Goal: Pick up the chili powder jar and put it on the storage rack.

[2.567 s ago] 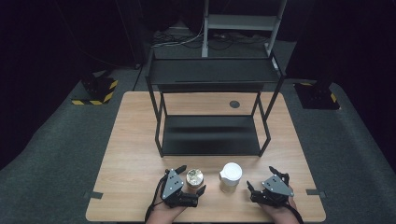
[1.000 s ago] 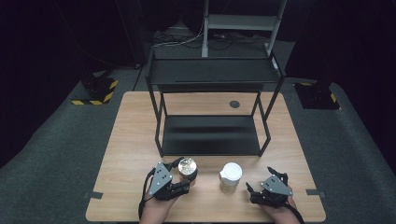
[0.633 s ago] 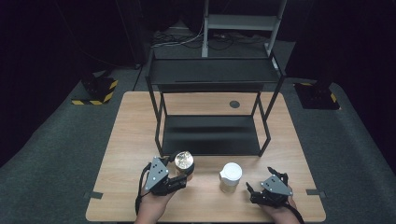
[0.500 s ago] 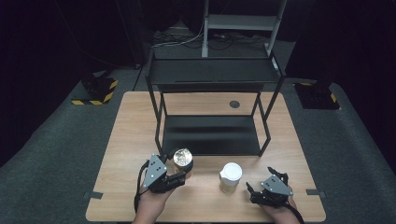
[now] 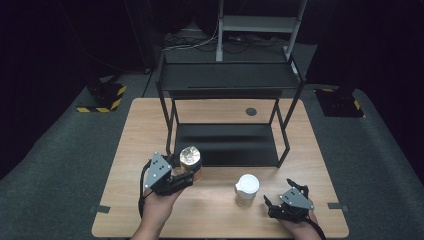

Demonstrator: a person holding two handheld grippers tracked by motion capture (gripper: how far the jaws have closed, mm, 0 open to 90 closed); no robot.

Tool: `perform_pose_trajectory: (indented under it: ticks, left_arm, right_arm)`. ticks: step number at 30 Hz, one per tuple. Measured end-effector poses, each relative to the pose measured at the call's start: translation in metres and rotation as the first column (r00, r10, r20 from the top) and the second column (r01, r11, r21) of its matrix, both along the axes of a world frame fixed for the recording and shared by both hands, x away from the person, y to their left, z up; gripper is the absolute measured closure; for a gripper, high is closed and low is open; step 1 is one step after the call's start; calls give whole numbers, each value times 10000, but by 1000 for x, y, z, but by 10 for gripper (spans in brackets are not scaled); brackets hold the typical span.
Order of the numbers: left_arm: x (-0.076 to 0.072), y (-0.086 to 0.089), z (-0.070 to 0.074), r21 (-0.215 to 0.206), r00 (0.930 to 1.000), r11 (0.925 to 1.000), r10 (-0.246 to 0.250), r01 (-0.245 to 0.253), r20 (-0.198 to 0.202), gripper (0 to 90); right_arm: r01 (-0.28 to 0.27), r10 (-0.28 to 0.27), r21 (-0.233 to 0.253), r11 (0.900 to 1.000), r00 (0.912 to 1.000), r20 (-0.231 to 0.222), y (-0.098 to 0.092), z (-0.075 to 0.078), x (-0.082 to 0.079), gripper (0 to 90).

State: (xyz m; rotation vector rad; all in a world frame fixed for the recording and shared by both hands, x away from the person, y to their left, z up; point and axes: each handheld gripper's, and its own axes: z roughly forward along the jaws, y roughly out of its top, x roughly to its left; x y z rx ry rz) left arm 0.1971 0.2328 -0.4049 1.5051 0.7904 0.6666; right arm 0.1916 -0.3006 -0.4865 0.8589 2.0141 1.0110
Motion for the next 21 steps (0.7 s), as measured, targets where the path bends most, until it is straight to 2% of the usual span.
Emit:
perform_pose_trajectory:
  ticks: [12, 21]
  left_arm:
    - [5, 3, 20, -10, 9993, 9999, 159, -159, 352, 344]
    - [13, 7, 31, -273, 9989, 9991, 345, -337, 320, 345]
  right_arm:
    - [-27, 27, 64, 10000, 10000, 9, -1, 0, 0, 9]
    - [-24, 24, 107, 9999, 10000, 18, -2, -1, 0, 9]
